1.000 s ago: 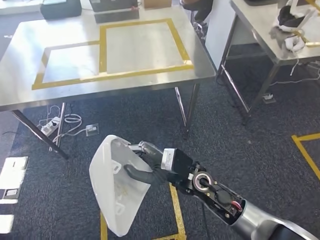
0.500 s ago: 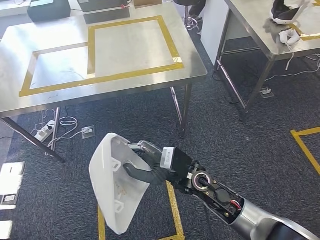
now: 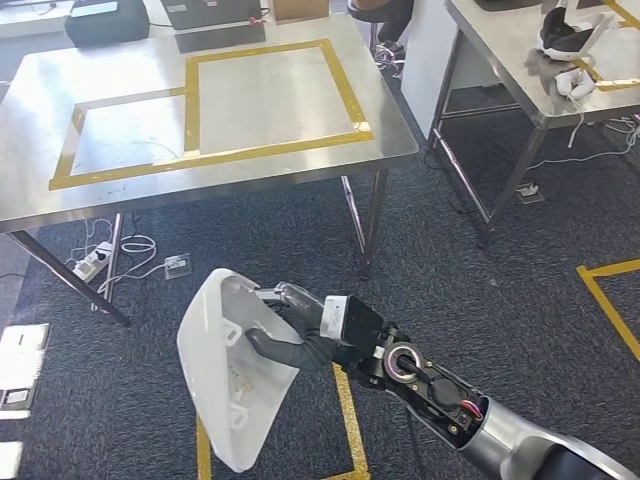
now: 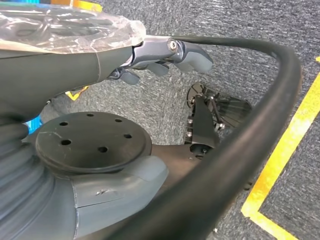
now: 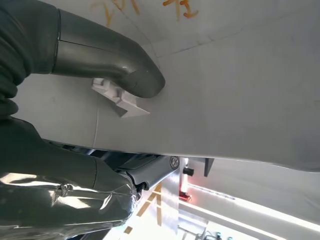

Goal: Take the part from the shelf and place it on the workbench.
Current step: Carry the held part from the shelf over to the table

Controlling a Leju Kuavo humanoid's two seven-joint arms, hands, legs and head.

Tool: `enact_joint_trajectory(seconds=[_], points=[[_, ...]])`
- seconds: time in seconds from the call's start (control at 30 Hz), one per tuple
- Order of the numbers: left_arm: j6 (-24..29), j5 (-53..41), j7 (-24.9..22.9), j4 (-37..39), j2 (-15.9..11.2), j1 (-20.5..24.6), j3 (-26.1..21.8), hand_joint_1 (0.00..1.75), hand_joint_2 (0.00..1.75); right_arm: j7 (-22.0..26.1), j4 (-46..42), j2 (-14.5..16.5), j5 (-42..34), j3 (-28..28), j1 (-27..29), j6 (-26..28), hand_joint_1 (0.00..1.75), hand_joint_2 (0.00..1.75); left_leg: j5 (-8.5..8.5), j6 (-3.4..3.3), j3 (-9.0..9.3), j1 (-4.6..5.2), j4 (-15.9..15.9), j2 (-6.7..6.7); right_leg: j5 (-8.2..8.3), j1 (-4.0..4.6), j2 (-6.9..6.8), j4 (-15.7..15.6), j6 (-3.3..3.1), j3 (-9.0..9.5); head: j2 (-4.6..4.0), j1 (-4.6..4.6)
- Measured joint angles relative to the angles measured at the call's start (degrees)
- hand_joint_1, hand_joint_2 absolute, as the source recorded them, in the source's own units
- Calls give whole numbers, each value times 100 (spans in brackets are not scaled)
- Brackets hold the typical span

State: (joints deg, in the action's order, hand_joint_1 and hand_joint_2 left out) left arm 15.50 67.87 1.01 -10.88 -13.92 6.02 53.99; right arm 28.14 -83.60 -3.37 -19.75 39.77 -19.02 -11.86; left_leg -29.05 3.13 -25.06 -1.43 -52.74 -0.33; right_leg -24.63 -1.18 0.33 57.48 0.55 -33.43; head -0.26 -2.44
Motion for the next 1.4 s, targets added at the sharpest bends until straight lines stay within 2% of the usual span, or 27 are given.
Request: enact_joint_trajectory(seconds=[0.07, 0.17, 0.2, 0.27, 0.33, 0.37, 0.43, 0.47, 0.5, 0.53, 0.57, 0.63, 0.7, 0.8, 0.83, 0.87, 0.93, 1.0, 1.03, 1.07, 1.13, 1.2, 1.23, 1.3, 1.33, 1.37, 1.4], points=[[-4, 17, -1, 1, -6, 0, 0, 0, 175, 1, -1, 1, 0, 0, -2, 6, 175, 175, -5, -9, -2, 1, -13, -1, 19, -21, -1, -28, 14, 6, 0, -1], [-23, 40, -3, -3, -23, 2, 0, 0, 175, 5, -22, 3, 0, -3, -29, 14, 175, 175, 157, -189, 156, -22, 303, 20, 53, -37, -6, -130, 90, 31, 0, 2], [-32, 44, -3, -4, -16, 4, 0, 0, 175, 7, -28, 2, 0, -6, -52, 18, 175, 175, 239, -253, 242, -42, 475, 38, -22, -16, -5, -1, 96, -30, 0, -5], [-45, 50, -2, -4, 5, 6, 0, 0, 175, 9, -28, 0, -3, -9, -79, 25, 175, 175, 298, -269, 341, -86, 641, 66, -296, -22, 0, 625, 101, -333, 0, -43], [-48, 51, -2, -4, 22, 2, 0, 0, 175, 4, -27, -1, -3, -7, -66, 27, 175, 175, 254, -198, 374, -141, 637, 65, -434, -88, -4, 1188, 175, -623, 0, -61], [-51, 51, -2, -4, 34, -5, 0, 0, 175, 3, -26, -4, -3, -7, -58, 28, 175, 175, 210, -139, 400, -186, 615, 53, -359, -138, -8, 1210, 237, -651, 0, -63], [-56, 52, -1, -4, 51, -23, 0, 0, 175, 0, -22, -11, -4, -7, -56, 33, 175, 175, 65, 18, 459, -313, 499, 19, -26, -254, -14, 731, 423, -442, 0, -68], [-57, 52, 1, 0, 27, -27, 0, 0, 175, -2, -13, -17, -6, -4, -60, 35, 175, 175, -31, 112, 451, -350, 400, 1, 52, -288, 1, 494, 522, -307, 0, -95], [-59, 53, 2, 0, 9, -24, 0, 0, 175, 0, -10, -17, -7, 1, -63, 36, 175, 175, -125, 200, 410, -381, 265, -13, 33, -313, 29, 333, 546, -214, 0, -126], [-58, 53, 4, 1, -18, -14, 0, 0, 175, -1, -7, -19, -7, 6, -55, 36, 175, 175, -189, 269, 351, -385, 154, -25, -62, -319, 59, 308, 524, -194, 0, -127], [-57, 53, 7, 1, -40, 0, 0, 0, 175, -3, -2, -21, -7, 10, -48, 37, 175, 175, -218, 314, 288, -372, 82, -38, -151, -319, 83, 358, 449, -219, 0, -110], [-57, 54, 8, -4, -37, 19, 0, 0, 175, -1, -7, -21, -7, 14, -41, 39, 175, 175, -231, 339, 234, -375, 32, -42, -228, -315, 100, 420, 303, -278, 0, -22], [-60, 54, 8, -6, -30, 30, 0, 0, 175, 6, -10, -19, -7, 16, -59, 36, 175, 175, -353, 300, 35, -363, -321, -2, -271, -287, 101, 397, 234, -235, 0, 41], [-62, 54, 9, -7, -19, 32, 0, 0, 175, 7, -7, -19, -7, 20, -54, 36, 175, 175, -679, 189, -853, -240, -1659, 47, -294, -222, 68, 220, 191, -55, 0, 97], [-62, 54, 9, -7, -16, 25, 0, 0, 175, 5, -3, -19, -7, 23, -45, 36, 175, 175, -665, 134, -1125, -186, -1953, 49, -303, -192, 60, 161, 176, 12, 0, 100], [-62, 55, 9, -7, -15, 15, 0, 0, 175, 5, 1, -19, -7, 26, -36, 36, 175, 175, -524, 56, -1292, -125, -2012, 49, -317, -161, 58, 108, 155, 83, 0, 100], [-62, 55, 8, -7, -30, -9, 0, 0, 175, 5, 4, -18, -7, 30, -26, 35, 175, 175, 62, -191, -1305, 41, -1458, 44, -349, -102, 67, -2, 109, 232, 0, 101], [-62, 55, 8, -3, -89, -28, 0, 0, 175, 7, 9, -19, -7, 32, -15, 34, 175, 175, 586, -513, -1116, 228, -665, 46, -369, -67, 82, -130, 89, 373, 0, 89], [-62, 55, 7, -1, -118, -31, 0, 0, 175, 7, 15, -19, -8, 35, -10, 34, 175, 175, 693, -629, -1026, 290, -405, 50, -377, -61, 85, -194, 95, 428, 0, 85], [-62, 56, 7, 1, -133, -31, 0, 0, 175, 7, 20, -20, -8, 39, -7, 33, 175, 175, 693, -705, -951, 323, -247, 55, -367, -56, 84, -230, 108, 478, 0, 89], [-62, 63, 4, 2, -122, -27, 0, 0, 175, 10, 24, -20, -9, 45, -25, 28, 175, 175, 611, -694, -764, 303, -19, 71, -357, -36, 57, -252, 151, 562, 0, 102], [-69, 63, 4, 1, -98, -30, 0, 0, 175, 15, 22, -20, -14, 44, -70, 23, 175, 175, 549, -607, -553, 256, 147, 77, -473, -11, 21, -51, 180, 543, 0, 103], [-73, 58, 8, 0, -85, -30, 0, 0, 175, 15, 25, -20, -19, 44, -88, 25, 175, 175, 526, -573, -469, 239, 185, 69, -613, -3, 10, 215, 184, 425, 0, 100], [-83, 50, 19, 0, -60, -32, 0, 0, 175, 15, 28, -20, -27, 46, -88, 26, 175, 175, 448, -552, -357, 242, 188, 53, -899, 15, 7, 970, 193, 21, 0, 90], [-89, 50, 24, 0, -51, -37, 0, 0, 175, 14, 32, -21, -28, 47, -78, 29, 175, 175, 397, -545, -297, 243, 183, 47, -952, 20, 7, 1261, 202, -183, 0, 88], [-96, 49, 25, 0, -42, -45, 0, 0, 175, 14, 37, -24, -29, 48, -71, 34, 175, 175, 341, -535, -225, 242, 177, 40, -898, 23, 7, 1373, 214, -316, 0, 84], [-102, 49, 26, 0, -34, -53, 0, 0, 175, 15, 40, -26, -29, 48, -70, 38, 175, 175, 277, -520, -137, 241, 170, 34, -720, 21, 5, 1266, 224, -352, 0, 76]])
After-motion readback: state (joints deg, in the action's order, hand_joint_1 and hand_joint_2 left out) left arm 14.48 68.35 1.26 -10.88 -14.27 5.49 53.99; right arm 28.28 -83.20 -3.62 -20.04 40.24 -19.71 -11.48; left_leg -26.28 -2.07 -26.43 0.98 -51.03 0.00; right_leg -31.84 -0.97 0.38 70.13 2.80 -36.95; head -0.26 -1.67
